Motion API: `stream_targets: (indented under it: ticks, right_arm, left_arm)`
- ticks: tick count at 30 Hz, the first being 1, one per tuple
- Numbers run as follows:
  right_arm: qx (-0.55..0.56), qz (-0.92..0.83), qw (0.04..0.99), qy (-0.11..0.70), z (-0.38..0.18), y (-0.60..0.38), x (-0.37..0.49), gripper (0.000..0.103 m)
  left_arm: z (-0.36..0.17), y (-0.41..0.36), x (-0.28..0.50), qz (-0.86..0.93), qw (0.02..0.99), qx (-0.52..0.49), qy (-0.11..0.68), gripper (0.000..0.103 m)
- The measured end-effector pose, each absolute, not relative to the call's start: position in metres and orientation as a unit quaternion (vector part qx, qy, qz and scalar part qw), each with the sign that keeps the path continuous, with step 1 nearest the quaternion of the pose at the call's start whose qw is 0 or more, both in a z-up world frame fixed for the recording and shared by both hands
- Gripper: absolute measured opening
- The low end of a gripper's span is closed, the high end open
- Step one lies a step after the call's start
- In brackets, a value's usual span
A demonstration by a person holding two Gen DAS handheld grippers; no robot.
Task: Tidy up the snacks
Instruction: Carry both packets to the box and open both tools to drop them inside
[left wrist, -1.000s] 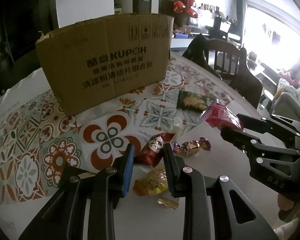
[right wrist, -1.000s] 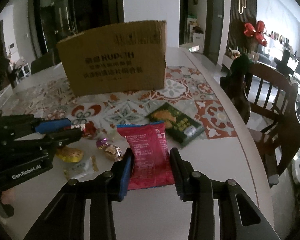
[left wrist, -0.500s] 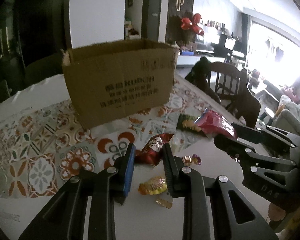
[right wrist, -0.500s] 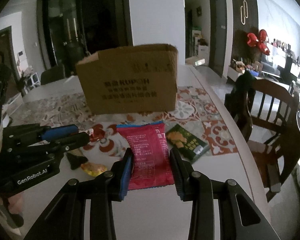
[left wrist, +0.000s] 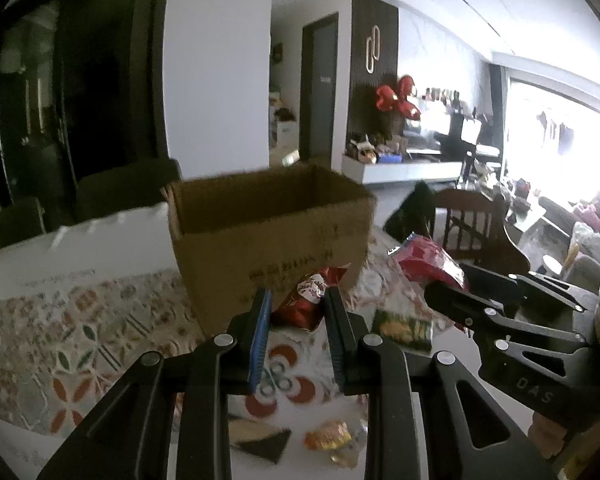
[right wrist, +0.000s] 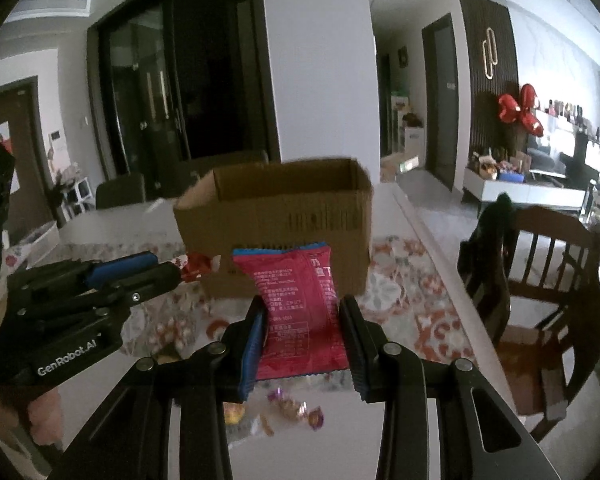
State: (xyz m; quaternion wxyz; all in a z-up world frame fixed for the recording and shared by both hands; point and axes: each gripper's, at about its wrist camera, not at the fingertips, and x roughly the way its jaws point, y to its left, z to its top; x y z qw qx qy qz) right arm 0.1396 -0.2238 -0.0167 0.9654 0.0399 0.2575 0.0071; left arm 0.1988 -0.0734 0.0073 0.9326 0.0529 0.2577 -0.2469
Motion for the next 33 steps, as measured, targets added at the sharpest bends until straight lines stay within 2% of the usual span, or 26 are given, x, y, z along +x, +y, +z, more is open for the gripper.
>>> stream_targets:
  ticks: [12, 22, 33]
  right_arm:
    - [0.049, 0.025, 0.976, 0.21, 0.019, -0.228, 0.179, 0.038]
    - [0.034, 0.039, 0.978, 0.205, 0.044, -0.237, 0.239, 0.038]
    - [0.026, 0.055, 0.965, 0.254, 0.039, -0.245, 0.304, 0.038]
  left_arm:
    - [0.049, -0.071, 0.235, -0.229, 0.95, 0.046, 0.209, 0.027]
    - [0.063, -0.08, 0.293, -0.213, 0.951, 0.037, 0.223, 0.027]
    - [0.053, -0.091, 0.35, -0.207, 0.938, 0.033, 0.276, 0.028]
